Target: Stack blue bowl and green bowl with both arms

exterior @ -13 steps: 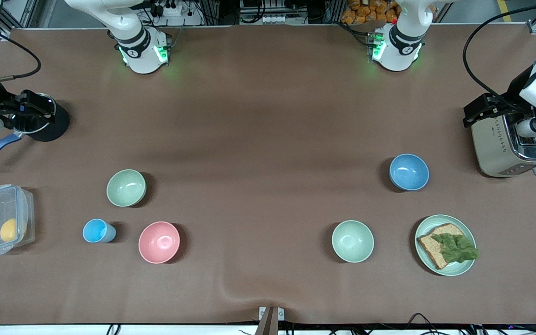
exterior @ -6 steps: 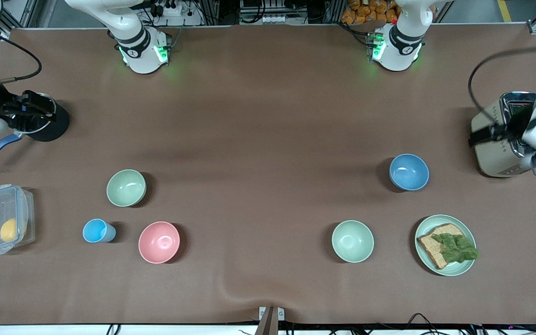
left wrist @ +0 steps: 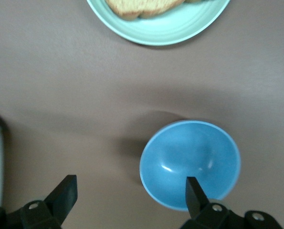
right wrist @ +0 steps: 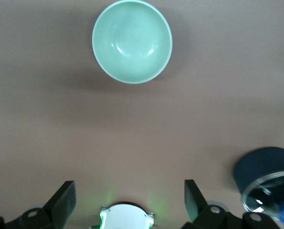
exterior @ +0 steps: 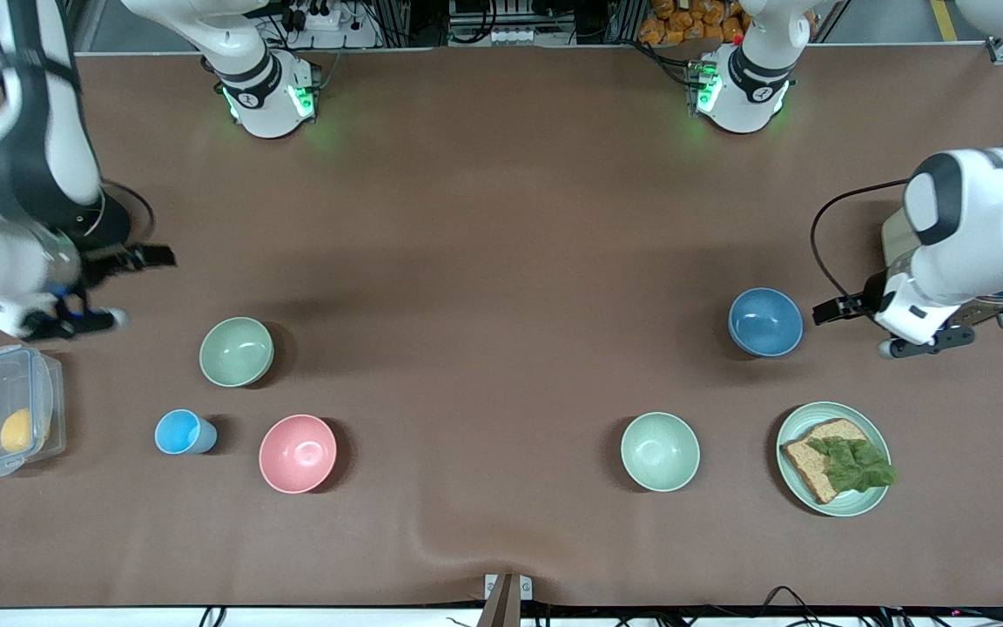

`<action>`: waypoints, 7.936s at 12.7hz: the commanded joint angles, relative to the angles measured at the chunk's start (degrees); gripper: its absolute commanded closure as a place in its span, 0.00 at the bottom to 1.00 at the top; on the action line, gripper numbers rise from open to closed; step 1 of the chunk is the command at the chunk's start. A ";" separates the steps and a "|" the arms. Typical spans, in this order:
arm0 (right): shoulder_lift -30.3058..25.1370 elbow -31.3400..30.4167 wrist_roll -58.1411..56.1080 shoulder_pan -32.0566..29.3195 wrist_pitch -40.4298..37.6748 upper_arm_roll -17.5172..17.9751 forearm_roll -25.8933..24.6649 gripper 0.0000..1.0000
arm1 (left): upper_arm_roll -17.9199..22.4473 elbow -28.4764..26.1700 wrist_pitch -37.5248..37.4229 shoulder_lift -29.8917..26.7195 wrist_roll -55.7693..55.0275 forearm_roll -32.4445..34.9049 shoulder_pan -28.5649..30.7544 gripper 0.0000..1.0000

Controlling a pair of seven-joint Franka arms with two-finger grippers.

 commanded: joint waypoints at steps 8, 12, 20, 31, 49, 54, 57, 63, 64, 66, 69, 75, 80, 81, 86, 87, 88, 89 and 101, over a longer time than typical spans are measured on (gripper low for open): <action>21.94 0.17 -8.06 -4.32 18.45 0.68 7.42 0.00 | -0.71 -1.48 9.72 9.60 -0.08 0.64 -0.14 0.44; 22.03 -0.98 -8.35 -4.77 19.34 0.68 10.52 0.52 | -0.71 -1.30 9.81 9.78 -0.08 0.64 -0.14 1.00; 21.51 -0.98 -7.73 -4.87 18.12 0.68 13.69 0.91 | -3.51 1.14 8.85 4.69 0.45 0.64 -0.05 1.00; 18.96 4.47 28.62 12.08 17.21 1.47 30.28 0.90 | -7.56 25.67 -21.38 3.19 -0.70 0.64 -2.95 1.00; 26.35 8.25 49.13 34.96 53.01 1.29 43.48 0.00 | -8.00 27.96 -23.94 5.21 -9.36 -0.15 -8.30 1.00; 21.25 7.98 44.23 27.14 35.90 0.07 42.17 0.00 | -8.00 35.16 -23.59 12.06 -31.60 -0.24 -19.89 1.00; 21.24 8.07 47.18 25.47 28.84 -4.49 41.81 0.00 | -7.92 39.03 -19.57 16.80 -41.88 -0.24 -25.96 1.00; 28.61 12.01 69.24 28.00 44.55 -4.25 42.34 0.00 | -7.39 39.92 -6.20 23.84 -56.32 -0.06 -33.26 1.00; 29.23 12.72 70.65 28.18 44.74 -4.24 42.25 0.00 | -7.39 39.92 -4.27 24.89 -57.38 0.03 -34.14 1.00; 31.60 14.73 71.46 27.83 46.14 -4.24 42.34 0.00 | -7.04 39.83 -1.62 26.57 -59.32 0.46 -35.90 1.00; 32.75 15.45 76.98 31.25 48.07 -4.33 41.81 0.00 | -7.04 39.74 -0.48 28.06 -59.67 0.47 -36.69 1.00; 34.69 15.72 78.67 32.84 51.60 -4.33 41.81 0.00 | -4.49 39.65 3.83 31.40 -60.55 1.34 -40.56 1.00; 35.04 15.89 78.66 33.19 51.69 -4.33 41.72 0.00 | -3.78 39.65 6.03 33.16 -61.34 1.43 -41.45 1.00; 35.04 15.89 78.58 33.28 51.69 -4.33 41.64 0.00 | -3.78 39.65 6.12 33.25 -61.43 1.35 -41.45 1.00; 35.04 15.80 78.58 33.63 51.60 -4.33 40.58 0.00 | -3.70 39.57 6.03 33.25 -62.75 1.43 -41.88 0.35; 35.04 15.80 78.58 33.72 51.60 -4.33 40.32 0.00 | -3.70 39.30 6.03 32.90 -62.75 1.52 -41.89 0.00; 35.04 15.80 78.58 33.72 51.60 -4.33 39.88 0.00 | -3.44 39.30 5.95 32.73 -62.66 1.69 -41.80 0.00; 35.04 15.80 78.58 33.72 51.60 -4.33 39.62 0.00 | -3.35 39.30 5.77 32.03 -62.66 1.70 -41.80 0.00; 27.50 15.10 52.31 30.47 23.49 -13.90 35.40 0.00 | -3.96 38.51 -33.39 0.32 -32.64 7.59 -22.74 0.00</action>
